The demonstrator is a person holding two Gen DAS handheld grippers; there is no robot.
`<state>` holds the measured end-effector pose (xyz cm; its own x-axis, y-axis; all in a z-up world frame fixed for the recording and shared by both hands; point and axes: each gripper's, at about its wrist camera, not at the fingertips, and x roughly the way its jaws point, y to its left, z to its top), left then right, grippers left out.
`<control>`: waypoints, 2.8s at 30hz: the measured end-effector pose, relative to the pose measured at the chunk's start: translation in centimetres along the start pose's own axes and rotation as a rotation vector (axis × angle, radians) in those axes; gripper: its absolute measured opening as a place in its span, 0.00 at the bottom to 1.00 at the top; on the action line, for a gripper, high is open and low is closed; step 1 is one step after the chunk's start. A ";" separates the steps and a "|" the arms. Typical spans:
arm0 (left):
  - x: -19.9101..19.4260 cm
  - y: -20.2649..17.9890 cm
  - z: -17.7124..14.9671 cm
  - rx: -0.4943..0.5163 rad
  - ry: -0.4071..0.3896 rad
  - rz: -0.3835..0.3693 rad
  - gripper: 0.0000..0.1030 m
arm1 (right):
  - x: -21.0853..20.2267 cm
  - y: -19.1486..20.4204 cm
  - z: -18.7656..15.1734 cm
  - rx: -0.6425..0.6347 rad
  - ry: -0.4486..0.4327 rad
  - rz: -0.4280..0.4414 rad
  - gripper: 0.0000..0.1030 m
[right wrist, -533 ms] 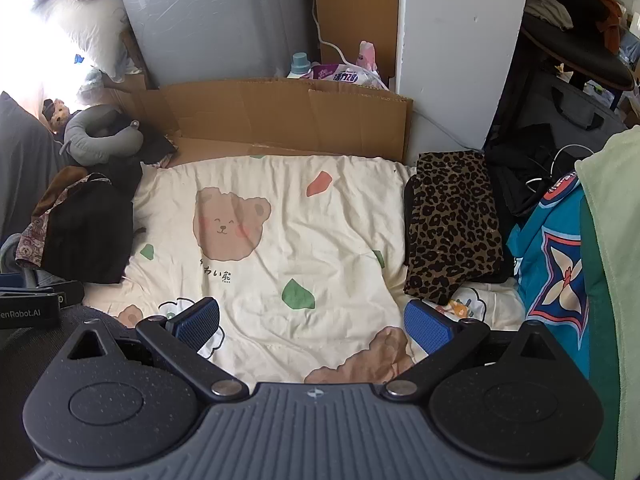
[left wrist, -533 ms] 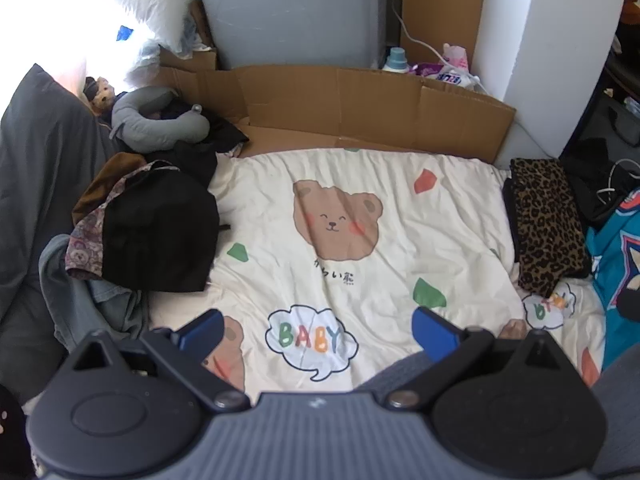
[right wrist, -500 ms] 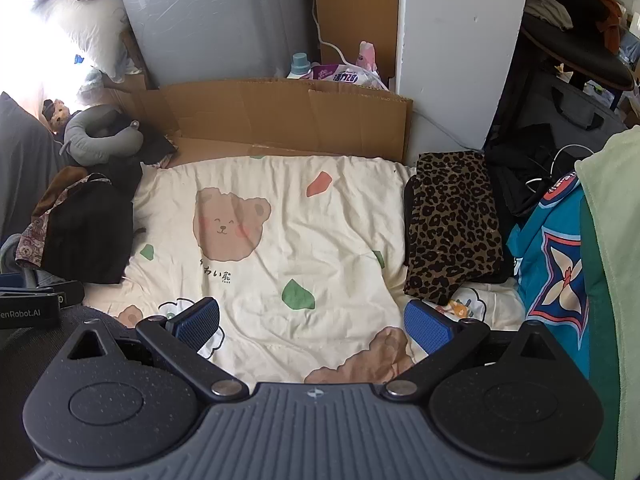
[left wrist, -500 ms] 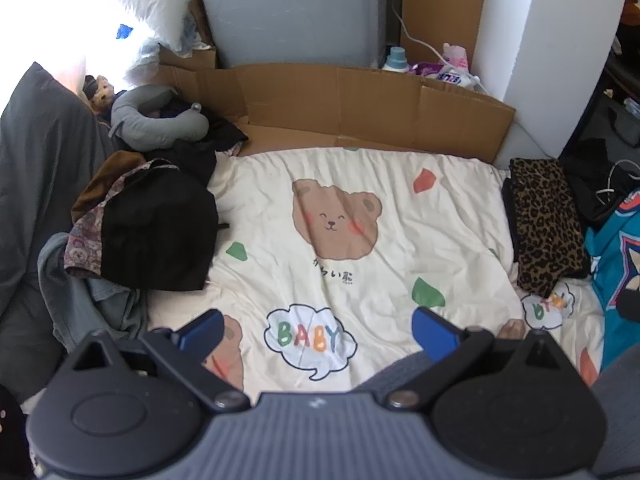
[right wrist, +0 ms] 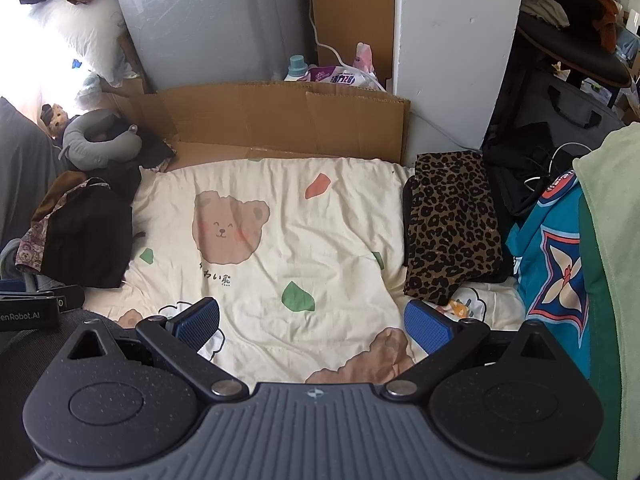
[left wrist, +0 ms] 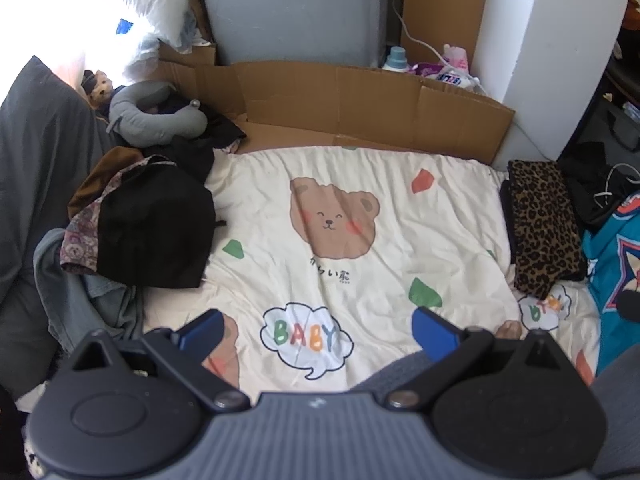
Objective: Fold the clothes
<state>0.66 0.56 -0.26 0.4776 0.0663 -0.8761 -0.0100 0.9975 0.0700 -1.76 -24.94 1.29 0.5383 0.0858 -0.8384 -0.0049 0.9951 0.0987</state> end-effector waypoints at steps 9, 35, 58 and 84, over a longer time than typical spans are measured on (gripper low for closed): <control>0.4 -0.1 0.3 0.013 0.014 -0.021 0.98 | -0.2 0.4 0.3 -0.012 -0.019 -0.015 0.99; -5.1 7.3 2.8 -0.068 -0.127 -0.034 0.98 | -1.3 0.7 1.4 0.010 -0.098 0.076 0.99; -2.2 18.6 0.5 -0.184 -0.154 0.034 0.79 | 1.5 4.2 2.8 -0.017 -0.120 0.094 0.99; 9.1 28.9 3.8 -0.295 -0.162 0.097 0.80 | 10.0 8.7 7.9 -0.071 -0.143 0.252 0.99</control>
<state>8.03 29.87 -4.40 0.5947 0.1796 -0.7836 -0.3044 0.9525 -0.0127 10.22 -15.83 -1.99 0.6259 0.3282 -0.7075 -0.2102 0.9446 0.2522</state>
